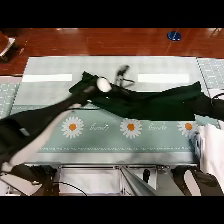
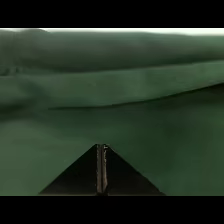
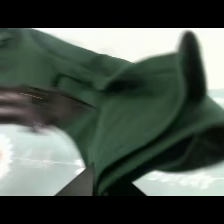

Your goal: Fold the shirts.

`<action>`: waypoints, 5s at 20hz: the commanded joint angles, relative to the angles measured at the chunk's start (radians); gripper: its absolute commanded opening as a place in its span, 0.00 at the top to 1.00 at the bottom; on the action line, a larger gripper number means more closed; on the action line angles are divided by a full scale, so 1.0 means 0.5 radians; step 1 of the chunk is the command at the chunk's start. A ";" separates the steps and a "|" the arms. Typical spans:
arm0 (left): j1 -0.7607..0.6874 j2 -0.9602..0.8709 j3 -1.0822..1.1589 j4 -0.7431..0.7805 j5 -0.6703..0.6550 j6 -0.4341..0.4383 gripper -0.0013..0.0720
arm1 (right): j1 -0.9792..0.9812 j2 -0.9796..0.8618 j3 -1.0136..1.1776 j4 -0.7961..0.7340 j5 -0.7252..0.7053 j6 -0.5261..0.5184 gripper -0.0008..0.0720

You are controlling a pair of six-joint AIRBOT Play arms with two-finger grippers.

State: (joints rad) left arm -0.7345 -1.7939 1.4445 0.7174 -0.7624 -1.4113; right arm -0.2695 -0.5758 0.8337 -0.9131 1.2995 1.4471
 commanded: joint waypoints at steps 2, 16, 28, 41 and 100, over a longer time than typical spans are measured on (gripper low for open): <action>-0.286 -0.356 0.263 -0.242 -0.182 -0.068 0.96 | -0.001 0.112 -0.026 0.180 0.060 0.007 0.95; 1.169 0.978 -0.366 0.595 -0.725 -0.085 0.95 | 0.903 -0.889 0.555 0.202 -0.358 0.001 0.95; 1.661 2.431 -1.551 0.532 -0.487 -0.083 0.95 | 1.505 -2.731 1.940 0.382 -0.546 0.219 0.95; 1.654 2.209 -1.551 0.479 -0.381 -0.083 0.95 | 0.777 -1.468 1.479 -1.080 0.247 0.356 0.42; 1.466 2.100 -1.551 0.449 -0.269 -0.082 0.95 | -1.385 -0.845 1.737 -0.638 1.114 0.305 0.95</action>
State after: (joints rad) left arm -0.0010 -0.7437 0.6693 0.9417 -0.9134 -1.4528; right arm -0.8467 -1.0462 1.7260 -1.0988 1.7802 1.6066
